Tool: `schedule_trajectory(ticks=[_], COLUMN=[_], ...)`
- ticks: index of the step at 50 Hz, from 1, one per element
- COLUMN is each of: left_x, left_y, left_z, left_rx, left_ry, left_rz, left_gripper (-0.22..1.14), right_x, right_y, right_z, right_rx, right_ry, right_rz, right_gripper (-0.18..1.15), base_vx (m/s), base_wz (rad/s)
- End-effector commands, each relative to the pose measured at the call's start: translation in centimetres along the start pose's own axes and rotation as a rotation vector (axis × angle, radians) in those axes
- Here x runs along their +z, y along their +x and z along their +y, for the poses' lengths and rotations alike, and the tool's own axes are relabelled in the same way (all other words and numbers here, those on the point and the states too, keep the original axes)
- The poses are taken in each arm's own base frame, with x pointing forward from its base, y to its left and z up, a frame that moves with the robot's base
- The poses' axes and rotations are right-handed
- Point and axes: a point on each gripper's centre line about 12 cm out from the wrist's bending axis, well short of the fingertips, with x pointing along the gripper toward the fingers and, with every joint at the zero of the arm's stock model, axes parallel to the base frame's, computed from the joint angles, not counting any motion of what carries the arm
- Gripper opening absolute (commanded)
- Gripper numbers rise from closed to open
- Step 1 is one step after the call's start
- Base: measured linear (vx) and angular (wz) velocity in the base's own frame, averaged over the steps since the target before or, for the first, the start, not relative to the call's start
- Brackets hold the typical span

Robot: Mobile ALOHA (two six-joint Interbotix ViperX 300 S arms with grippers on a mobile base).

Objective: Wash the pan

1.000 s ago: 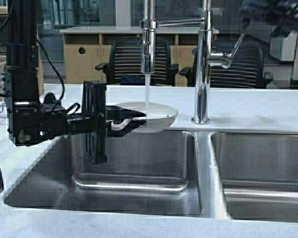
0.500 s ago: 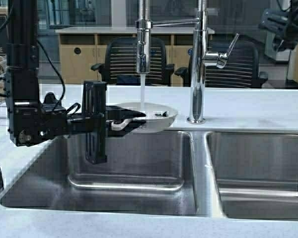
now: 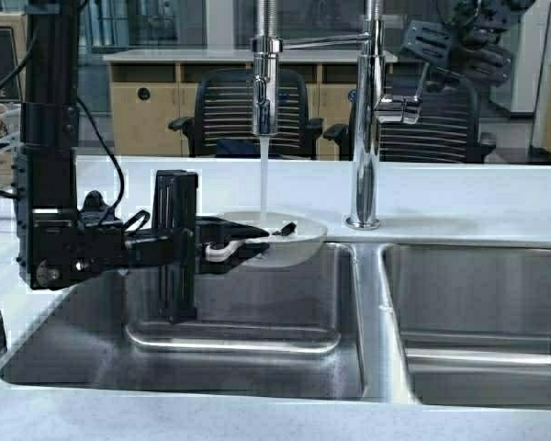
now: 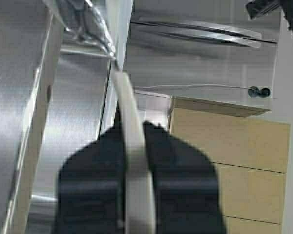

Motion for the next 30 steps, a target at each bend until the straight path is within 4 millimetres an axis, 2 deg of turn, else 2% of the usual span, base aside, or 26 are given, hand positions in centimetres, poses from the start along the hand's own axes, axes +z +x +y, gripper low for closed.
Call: schedule_trajectory(ticks=[1,9,13,19,23,30], left_x=[0.2,0.6,0.8,1.4,1.7,2.1], left_y=[0.7,1.5,1.9,2.9,3.6,4.5], left_z=[-1.0,-0.7,-0.3,0.3,0.5,-1.1], left_rx=[-0.059,-0.083,-0.101,-0.134,-0.153,-0.196], left_ry=[0.037,0.048,0.052,0.097,0.177,0.329], left_rz=[0.005,0.007,0.008,0.004,-0.003,-0.046], left_gripper=[0.02,0.02,0.02,0.02,0.02,0.02], right_x=[2.1,2.8,3.8,5.4,5.5,4.9], right_y=[-1.1,-2.0,-3.1,-5.5,-7.2,-10.7], right_z=[4.1,4.9,5.1,3.8,2.8,1.2], right_rx=[0.07,0.077,0.079,0.061,0.046,0.027], right_ry=[-0.041,-0.144,-0.193,-0.202,-0.194,-0.182], right_rz=[-0.033,-0.016,-0.033,-0.081,-0.094,-0.119], right_gripper=[0.06,0.06,0.06,0.06,0.06,0.06], base_vx=[0.0,0.0,0.0,0.0,0.0,0.0], base_wz=[0.0,0.0,-0.01,0.0,0.0,0.0])
